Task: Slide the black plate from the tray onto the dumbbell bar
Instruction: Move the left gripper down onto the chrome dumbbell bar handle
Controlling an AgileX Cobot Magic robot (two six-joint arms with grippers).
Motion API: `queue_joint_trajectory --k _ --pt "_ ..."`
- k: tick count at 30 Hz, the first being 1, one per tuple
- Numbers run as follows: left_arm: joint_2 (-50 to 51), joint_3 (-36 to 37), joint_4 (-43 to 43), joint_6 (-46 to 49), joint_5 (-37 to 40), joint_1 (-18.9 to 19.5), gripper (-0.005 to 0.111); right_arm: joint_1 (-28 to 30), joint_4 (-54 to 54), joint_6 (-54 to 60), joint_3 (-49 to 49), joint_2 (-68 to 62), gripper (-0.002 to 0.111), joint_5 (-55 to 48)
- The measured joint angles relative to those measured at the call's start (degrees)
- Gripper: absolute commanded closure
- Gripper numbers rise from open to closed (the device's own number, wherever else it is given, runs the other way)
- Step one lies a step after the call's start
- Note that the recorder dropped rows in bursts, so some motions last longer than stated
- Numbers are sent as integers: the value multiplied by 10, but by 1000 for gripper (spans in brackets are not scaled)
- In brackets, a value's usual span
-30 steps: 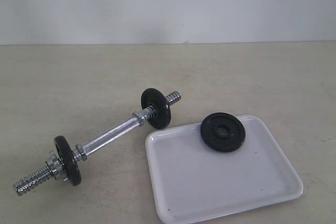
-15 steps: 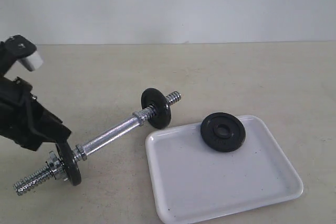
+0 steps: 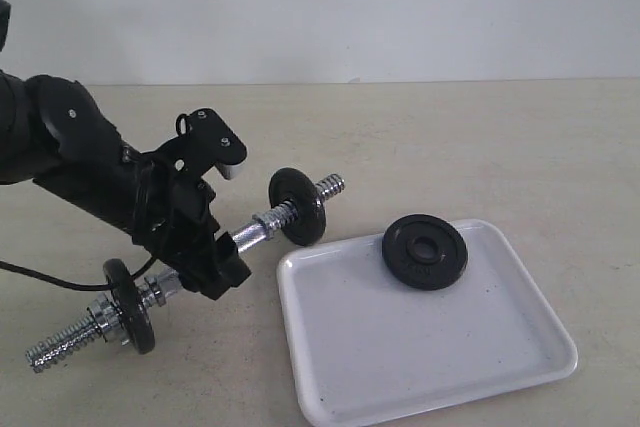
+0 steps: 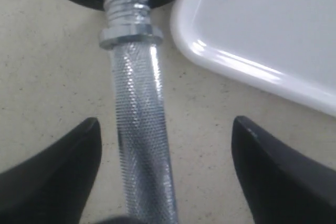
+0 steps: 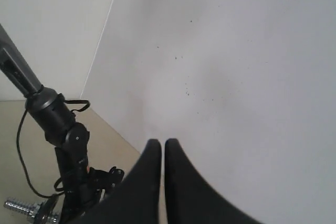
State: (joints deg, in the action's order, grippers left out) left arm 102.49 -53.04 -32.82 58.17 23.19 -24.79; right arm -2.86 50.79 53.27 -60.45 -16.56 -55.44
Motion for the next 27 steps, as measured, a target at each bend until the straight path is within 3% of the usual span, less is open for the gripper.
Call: queue_joint_trajectory --k 5,18,27 --pt "14 -16 35 -46 -25 0 41 -14 -2 0 41 -1 108 6" --pt "53 -29 44 -52 -45 0 41 -16 -8 0 226 -3 108 18" --pt "98 -34 44 -67 -60 0 49 -16 -8 0 252 -3 108 23"
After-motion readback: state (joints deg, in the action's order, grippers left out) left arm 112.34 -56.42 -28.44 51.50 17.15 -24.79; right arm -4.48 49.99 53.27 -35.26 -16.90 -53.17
